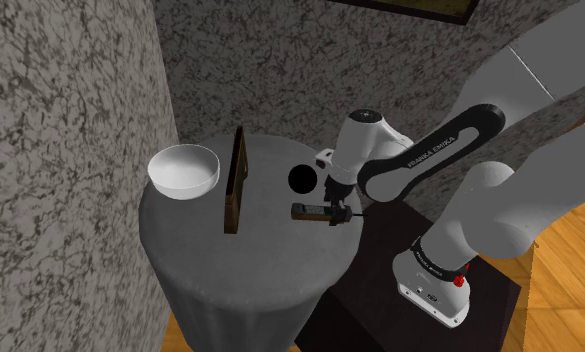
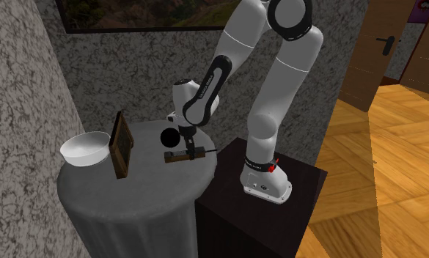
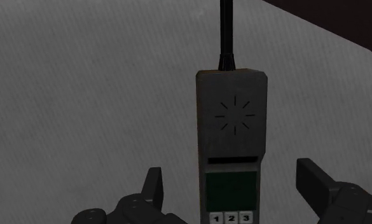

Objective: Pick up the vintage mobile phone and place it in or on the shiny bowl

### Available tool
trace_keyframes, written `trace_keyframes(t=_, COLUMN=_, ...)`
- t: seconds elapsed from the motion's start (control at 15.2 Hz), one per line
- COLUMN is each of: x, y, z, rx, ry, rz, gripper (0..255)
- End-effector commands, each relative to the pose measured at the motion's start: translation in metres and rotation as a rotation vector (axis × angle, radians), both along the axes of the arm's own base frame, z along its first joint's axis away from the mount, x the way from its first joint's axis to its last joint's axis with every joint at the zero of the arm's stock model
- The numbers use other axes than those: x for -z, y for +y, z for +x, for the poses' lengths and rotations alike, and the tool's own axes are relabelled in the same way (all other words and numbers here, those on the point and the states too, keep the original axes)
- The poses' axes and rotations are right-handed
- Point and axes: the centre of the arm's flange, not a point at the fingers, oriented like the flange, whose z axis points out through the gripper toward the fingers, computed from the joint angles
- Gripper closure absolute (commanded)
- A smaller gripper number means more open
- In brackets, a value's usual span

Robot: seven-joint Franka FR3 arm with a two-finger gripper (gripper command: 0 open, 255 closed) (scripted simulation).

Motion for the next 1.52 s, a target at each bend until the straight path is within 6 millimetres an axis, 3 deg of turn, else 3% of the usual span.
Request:
trace_keyframes(t=0.0, x=0.008, y=0.0, z=-0.001, rx=0.0, ry=-0.001, rz=0.0, gripper=0)
trace_keyframes(t=0.46, x=0.008, y=0.0, z=-0.001, rx=0.0, ry=-0.001, rz=0.0, gripper=0)
trace_keyframes(t=0.53, x=0.008, y=0.0, z=-0.001, rx=0.0, ry=-0.001, rz=0.0, gripper=255)
trace_keyframes(t=1.12, x=0.008, y=0.0, z=-0.001, rx=0.0, ry=-0.001, rz=0.0, gripper=255)
trace_keyframes(t=1.45, x=-0.018, y=0.0, z=-0.001, rx=0.0, ry=-0.001, rz=0.0, gripper=255)
